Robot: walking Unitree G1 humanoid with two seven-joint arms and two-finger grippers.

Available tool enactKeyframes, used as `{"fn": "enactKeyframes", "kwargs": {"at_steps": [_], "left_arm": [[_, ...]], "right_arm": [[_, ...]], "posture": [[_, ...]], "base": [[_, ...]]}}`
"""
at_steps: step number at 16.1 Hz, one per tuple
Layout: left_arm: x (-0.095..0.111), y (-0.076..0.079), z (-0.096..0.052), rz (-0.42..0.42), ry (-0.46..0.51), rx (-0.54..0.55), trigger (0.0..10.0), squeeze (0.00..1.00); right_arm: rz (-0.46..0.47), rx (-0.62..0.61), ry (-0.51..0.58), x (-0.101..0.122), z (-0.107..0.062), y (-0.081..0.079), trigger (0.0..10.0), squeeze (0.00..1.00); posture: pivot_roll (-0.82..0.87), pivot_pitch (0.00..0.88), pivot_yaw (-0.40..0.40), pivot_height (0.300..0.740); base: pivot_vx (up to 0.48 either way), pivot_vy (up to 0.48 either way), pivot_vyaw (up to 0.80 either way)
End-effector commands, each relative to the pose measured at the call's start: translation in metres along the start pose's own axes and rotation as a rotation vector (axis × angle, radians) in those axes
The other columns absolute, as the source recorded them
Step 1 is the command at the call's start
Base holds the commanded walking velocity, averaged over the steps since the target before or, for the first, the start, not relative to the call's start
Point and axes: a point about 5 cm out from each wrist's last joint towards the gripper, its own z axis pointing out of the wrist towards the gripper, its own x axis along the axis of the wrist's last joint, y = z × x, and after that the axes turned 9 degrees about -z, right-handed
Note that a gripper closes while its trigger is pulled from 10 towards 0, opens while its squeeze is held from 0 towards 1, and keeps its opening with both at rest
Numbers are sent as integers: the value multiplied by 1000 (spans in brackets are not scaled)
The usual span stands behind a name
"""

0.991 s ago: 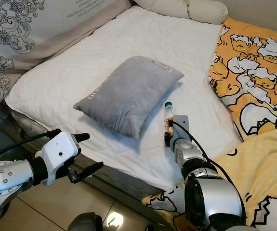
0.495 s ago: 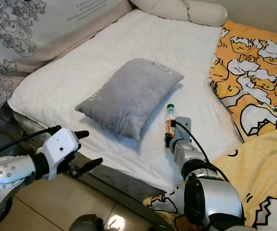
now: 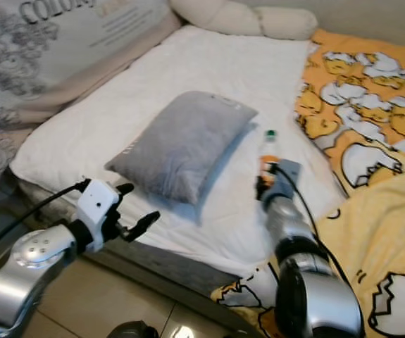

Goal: Clean up the room

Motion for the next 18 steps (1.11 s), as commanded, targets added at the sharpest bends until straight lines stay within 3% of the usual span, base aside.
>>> {"fn": "enactKeyframes", "kwargs": {"at_steps": [1, 2, 3, 5, 7, 9, 12, 18], "left_arm": [[1, -8, 2, 10, 15, 59, 10000, 0], [1, -15, 6, -8, 52, 158, 10000, 0], [0, -22, 8, -32, 84, 255, 10000, 0], [-3, -28, 9, -65, 113, 352, 10000, 0], [-4, -30, 8, -78, 136, 409, 10000, 0], [-4, -29, 7, -71, 154, 423, 10000, 0], [2, -26, 7, -56, 177, 417, 10000, 0], [11, -28, 8, -44, 209, 435, 10000, 0]], "right_arm": [[57, -38, 96, 17, -2, 3, 1569, 0], [8, -105, 164, 22, -11, 6, 10000, 0], [-47, -79, 229, 26, -23, 2, 10000, 0], [-66, 73, 309, 31, -43, -14, 10000, 0], [-253, 157, 373, 35, -62, -32, 10000, 0], [-261, 208, 437, 44, -73, -49, 10000, 0], [-286, 193, 445, 50, -76, -51, 10000, 0], [-231, 242, 401, 45, -81, -54, 10000, 0]], "posture": [[-13, 0, 57, 740], [-42, 0, 63, 740], [-48, 0, 62, 740], [-52, 0, 49, 740], [-34, 0, 30, 740], [-22, 0, 22, 740], [-1, 0, 10, 740], [5, 0, 15, 740]], "base": [[0, 0, 0], [0, 0, 0], [0, 0, 0], [0, 0, 0], [0, 0, 800], [0, 0, 800], [0, 0, 800], [0, 0, 800]]}}
